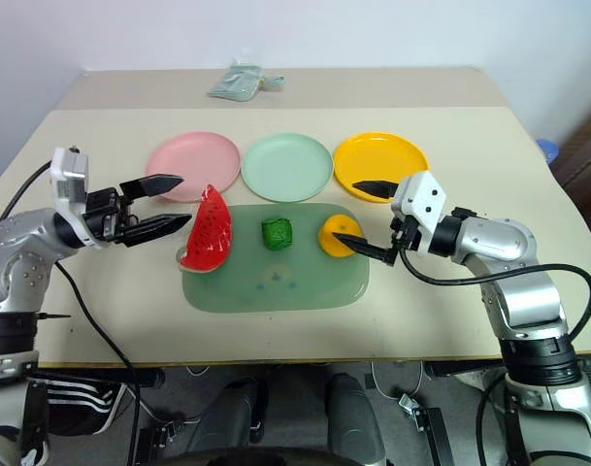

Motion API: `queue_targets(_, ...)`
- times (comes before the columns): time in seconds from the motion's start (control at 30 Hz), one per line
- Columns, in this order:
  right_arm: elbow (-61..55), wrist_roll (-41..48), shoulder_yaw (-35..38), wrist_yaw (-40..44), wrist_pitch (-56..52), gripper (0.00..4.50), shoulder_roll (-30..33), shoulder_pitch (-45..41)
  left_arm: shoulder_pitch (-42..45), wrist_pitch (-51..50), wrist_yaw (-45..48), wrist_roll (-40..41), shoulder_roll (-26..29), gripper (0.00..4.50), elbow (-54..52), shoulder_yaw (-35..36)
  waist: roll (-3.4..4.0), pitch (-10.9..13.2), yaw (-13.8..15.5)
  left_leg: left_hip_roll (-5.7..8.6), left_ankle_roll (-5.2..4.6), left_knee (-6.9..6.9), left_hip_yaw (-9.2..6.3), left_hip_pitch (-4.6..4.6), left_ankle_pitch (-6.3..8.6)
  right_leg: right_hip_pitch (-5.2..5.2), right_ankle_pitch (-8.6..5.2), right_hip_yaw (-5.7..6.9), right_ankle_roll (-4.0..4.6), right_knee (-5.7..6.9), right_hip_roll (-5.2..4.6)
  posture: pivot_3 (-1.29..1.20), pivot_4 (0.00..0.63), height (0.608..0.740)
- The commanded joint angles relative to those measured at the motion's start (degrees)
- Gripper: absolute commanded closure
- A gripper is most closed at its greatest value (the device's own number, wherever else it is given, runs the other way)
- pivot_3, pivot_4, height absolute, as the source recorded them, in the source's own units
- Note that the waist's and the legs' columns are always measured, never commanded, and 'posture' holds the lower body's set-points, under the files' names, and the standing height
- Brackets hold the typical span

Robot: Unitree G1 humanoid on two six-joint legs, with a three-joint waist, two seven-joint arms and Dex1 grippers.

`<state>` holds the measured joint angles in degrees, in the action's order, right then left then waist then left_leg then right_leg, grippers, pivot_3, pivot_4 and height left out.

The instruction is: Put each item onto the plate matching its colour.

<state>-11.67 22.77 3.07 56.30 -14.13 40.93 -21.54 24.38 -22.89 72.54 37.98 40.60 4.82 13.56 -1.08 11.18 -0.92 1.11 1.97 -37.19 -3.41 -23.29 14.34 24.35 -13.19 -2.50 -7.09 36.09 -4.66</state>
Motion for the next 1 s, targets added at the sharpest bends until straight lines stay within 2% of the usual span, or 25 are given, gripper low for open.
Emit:
queue_targets(0.03,0.74,0.01,-0.37,0.75,1.23,0.04,-0.55,-3.13,-1.33,1.94,-0.79,0.78,0.79,0.0,-2.7,3.21,0.0,0.0,-0.05,0.0,0.0,0.0,0.0,0.0,0.0,0.0,0.0,0.0,0.0,0.0,0.0,0.0,0.15,0.738)
queue_targets(0.23,3.44,-0.62,-1.54,1.84,1.92,0.04,-0.94,-5.71,-3.66,2.53,-4.3,0.89,1.01,0.0,-4.67,6.05,-0.01,0.01,0.15,0.0,0.0,0.0,0.0,-0.01,0.0,0.0,0.0,0.0,0.0,-0.01,-0.01,0.0,0.15,0.738)
queue_targets(0.47,7.26,-0.42,-3.79,3.98,2.22,0.04,-3.88,-10.03,-5.8,-2.92,-11.12,6.84,1.48,0.0,-11.32,12.69,0.0,0.0,-0.15,-0.01,0.0,0.02,-0.02,0.01,0.0,0.01,0.0,0.0,0.0,-0.01,-0.01,0.0,0.15,0.738)
queue_targets(0.6,8.81,-1.34,-5.18,3.56,2.38,0.04,-6.6,-13.03,-7.18,-5.21,-16.55,10.79,-0.63,0.0,-14.68,15.15,0.0,0.01,-0.19,-0.02,0.0,0.02,-0.01,0.01,0.0,0.02,0.0,0.0,0.01,0.01,0.0,0.0,0.15,0.738)
queue_targets(0.87,7.7,-1.29,-6.25,3.22,1.97,0.04,-9.04,-14.27,-7.81,-12.23,-29.62,9.09,-0.79,0.0,-25.1,8.79,-0.02,0.0,0.15,0.03,0.01,-0.02,-0.04,-0.02,-0.01,0.01,0.01,0.0,0.0,0.01,-0.04,0.0,0.15,0.738)
queue_targets(0.93,8.2,-1.43,-6.46,2.95,2.43,0.04,-9.95,-14.67,-6.76,-14.91,-34.85,9.25,-1.55,0.0,-26.66,7.82,-0.02,0.0,0.05,0.02,0.01,0.0,-0.05,-0.02,-0.01,0.02,0.01,0.0,0.0,0.01,-0.02,0.0,0.15,0.738)
queue_targets(1.0,9.14,-1.9,-6.51,2.85,3.84,0.04,-10.77,-14.52,-5.46,-19.5,-44.34,8.52,-3.39,0.0,-28.86,6.7,-0.02,0.0,0.03,0.02,0.01,0.01,-0.05,-0.01,-0.01,0.02,0.01,0.0,0.0,0.01,-0.01,0.0,0.15,0.738)
